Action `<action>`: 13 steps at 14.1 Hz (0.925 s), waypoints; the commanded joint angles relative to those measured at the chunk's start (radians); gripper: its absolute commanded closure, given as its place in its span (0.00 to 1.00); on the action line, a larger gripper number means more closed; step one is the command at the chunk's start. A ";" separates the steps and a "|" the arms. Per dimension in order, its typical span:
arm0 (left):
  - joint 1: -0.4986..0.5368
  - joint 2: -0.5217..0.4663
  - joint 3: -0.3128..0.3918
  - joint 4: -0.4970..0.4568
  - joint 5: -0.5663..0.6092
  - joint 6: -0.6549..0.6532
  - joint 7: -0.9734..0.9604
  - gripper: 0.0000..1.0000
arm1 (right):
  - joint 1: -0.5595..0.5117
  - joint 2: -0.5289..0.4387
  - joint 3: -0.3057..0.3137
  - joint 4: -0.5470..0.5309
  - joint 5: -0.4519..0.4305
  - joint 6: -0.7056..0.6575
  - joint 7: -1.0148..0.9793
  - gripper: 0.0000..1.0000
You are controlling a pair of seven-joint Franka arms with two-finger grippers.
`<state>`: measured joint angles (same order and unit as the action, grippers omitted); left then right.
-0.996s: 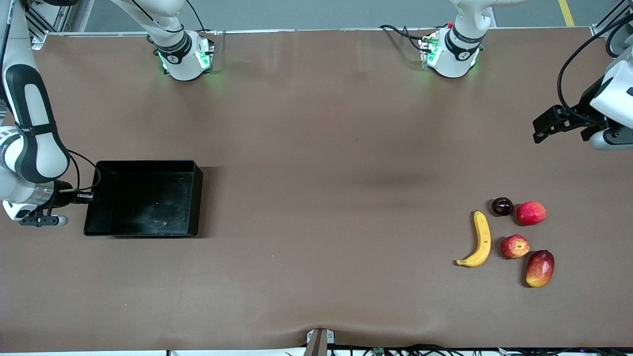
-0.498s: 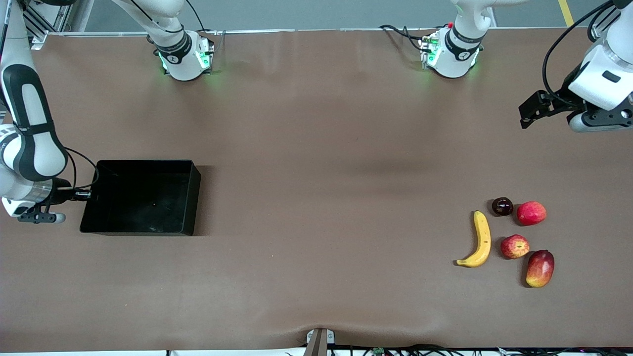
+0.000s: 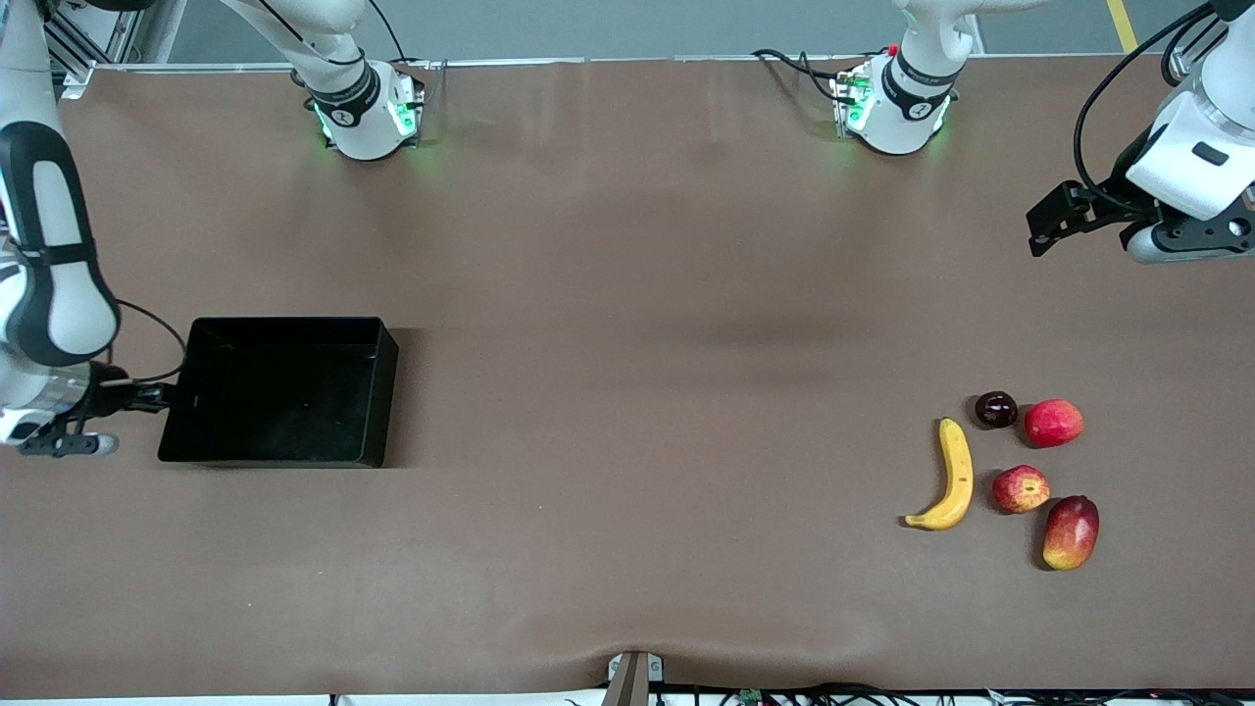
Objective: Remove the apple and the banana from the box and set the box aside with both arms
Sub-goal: 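Release the tray and raise the right gripper while the left gripper withdraws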
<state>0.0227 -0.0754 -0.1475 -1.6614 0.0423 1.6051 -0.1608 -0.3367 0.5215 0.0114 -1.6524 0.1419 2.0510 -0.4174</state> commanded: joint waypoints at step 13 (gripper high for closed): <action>-0.006 0.017 0.000 0.003 -0.022 0.018 0.006 0.00 | 0.189 -0.207 0.029 0.324 -0.105 -0.402 0.372 0.00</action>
<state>0.0183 -0.0531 -0.1503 -1.6640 0.0414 1.6199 -0.1561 -0.1993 0.3944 0.0399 -1.2991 0.0602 1.7104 -0.1680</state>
